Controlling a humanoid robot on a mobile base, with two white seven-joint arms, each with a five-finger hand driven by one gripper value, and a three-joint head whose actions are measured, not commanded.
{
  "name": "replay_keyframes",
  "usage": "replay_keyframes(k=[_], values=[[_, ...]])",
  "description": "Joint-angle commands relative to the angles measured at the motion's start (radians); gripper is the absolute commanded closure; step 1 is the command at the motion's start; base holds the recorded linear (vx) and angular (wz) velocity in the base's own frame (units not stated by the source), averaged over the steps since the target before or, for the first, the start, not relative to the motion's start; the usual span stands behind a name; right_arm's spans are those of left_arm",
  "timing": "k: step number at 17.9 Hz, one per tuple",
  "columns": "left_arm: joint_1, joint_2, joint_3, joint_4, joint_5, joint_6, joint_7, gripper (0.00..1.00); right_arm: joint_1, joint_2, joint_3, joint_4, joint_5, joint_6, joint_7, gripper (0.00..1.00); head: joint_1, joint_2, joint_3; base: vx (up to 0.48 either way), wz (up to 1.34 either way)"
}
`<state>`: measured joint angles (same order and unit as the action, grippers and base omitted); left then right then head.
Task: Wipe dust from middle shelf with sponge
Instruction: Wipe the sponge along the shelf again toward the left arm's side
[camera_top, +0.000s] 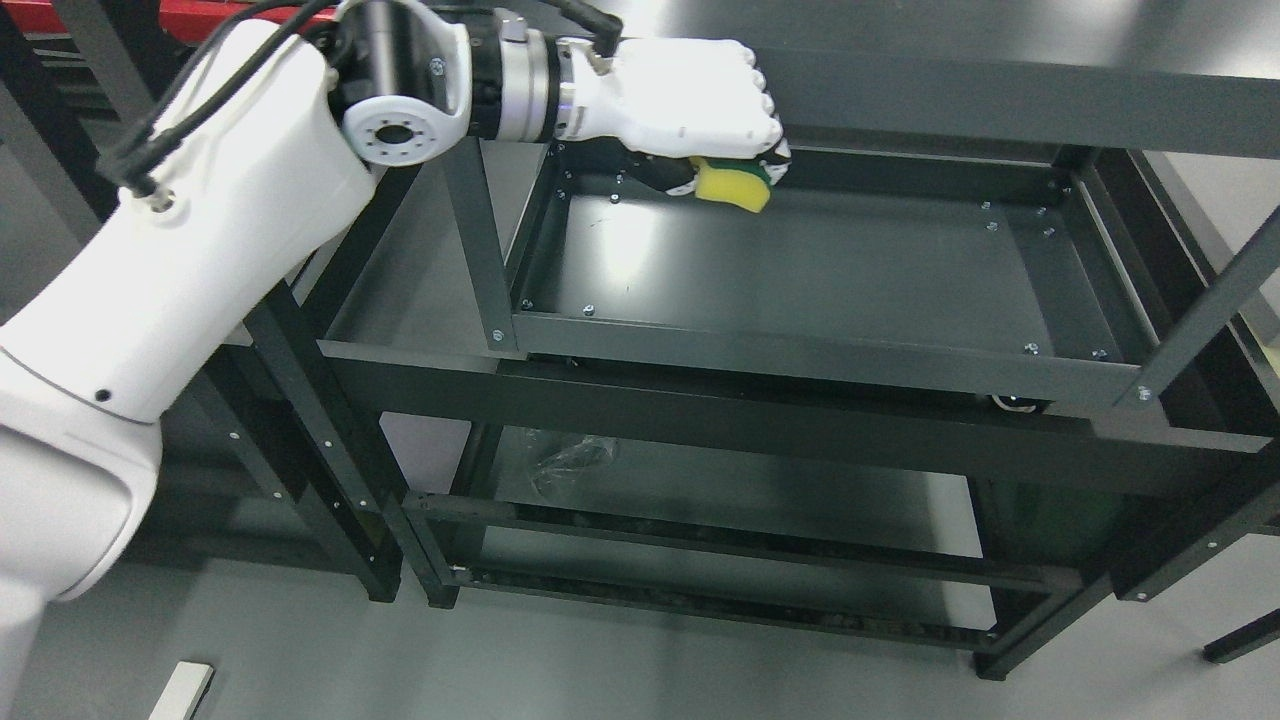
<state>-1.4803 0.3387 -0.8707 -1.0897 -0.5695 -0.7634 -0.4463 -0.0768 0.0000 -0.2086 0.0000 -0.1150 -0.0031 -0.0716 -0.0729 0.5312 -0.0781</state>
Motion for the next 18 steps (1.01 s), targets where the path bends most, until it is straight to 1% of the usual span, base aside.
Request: replay_keyframes(k=[1,3,6,7,8,10,13,14,15,16,17,18], values=[[0.150,0.321,0.395,-0.151,0.031,-0.022,-0.035,0.98,0.000,-0.017,0.000,-0.017,0.000,0.074,-0.001,0.00,0.0000,0.000,0.000,0.000,0.00],[0.188,0.338,0.455,-0.185,0.057,-0.022,-0.046,0.97,0.000,-0.017,0.000,-0.017,0.000,0.074,-0.001,0.00,0.0000,0.000,0.000,0.000,0.00],[0.213,0.309,0.473,-0.257,0.179,-0.022,-0.045,0.97,0.000,-0.017,0.000,-0.017,0.000,0.074,-0.001,0.00,0.0000,0.000,0.000,0.000,0.00],[0.213,0.262,0.470,-0.275,0.227,-0.022,-0.045,0.97,0.000,-0.017,0.000,-0.017,0.000,0.074,-0.001,0.00,0.0000,0.000,0.000,0.000,0.00],[0.206,0.194,0.467,-0.283,0.256,-0.022,-0.045,0.97,0.000,-0.017,0.000,-0.017,0.000,0.074,-0.001,0.00,0.0000,0.000,0.000,0.000,0.00],[0.157,0.088,0.466,-0.283,0.269,-0.022,-0.045,0.97,0.000,-0.017,0.000,-0.017,0.000,0.074,-0.001,0.00,0.0000,0.000,0.000,0.000,0.00],[0.062,-0.099,0.470,-0.279,0.293,-0.022,-0.045,0.97,0.000,-0.017,0.000,-0.017,0.000,0.074,-0.001,0.00,0.0000,0.000,0.000,0.000,0.00],[0.061,-0.166,0.482,-0.279,0.324,-0.022,-0.034,0.98,0.000,-0.017,0.000,-0.017,0.000,0.074,-0.001,0.00,0.0000,0.000,0.000,0.000,0.00],[0.069,-0.232,0.495,-0.276,0.370,-0.022,-0.029,0.98,0.000,-0.017,0.000,-0.017,0.000,0.074,-0.001,0.00,0.0000,0.000,0.000,0.000,0.00],[0.105,-0.297,0.486,-0.271,0.425,-0.022,-0.029,0.98,0.000,-0.017,0.000,-0.017,0.000,0.074,-0.001,0.00,0.0000,0.000,0.000,0.000,0.00],[0.153,-0.321,0.480,-0.271,0.465,-0.022,-0.029,0.98,0.000,-0.017,0.000,-0.017,0.000,0.074,-0.001,0.00,0.0000,0.000,0.000,0.000,0.00],[0.219,-0.321,0.454,-0.269,0.486,-0.022,-0.029,0.98,0.000,-0.017,0.000,-0.017,0.000,0.074,-0.002,0.00,0.0000,0.000,0.000,0.000,0.00]])
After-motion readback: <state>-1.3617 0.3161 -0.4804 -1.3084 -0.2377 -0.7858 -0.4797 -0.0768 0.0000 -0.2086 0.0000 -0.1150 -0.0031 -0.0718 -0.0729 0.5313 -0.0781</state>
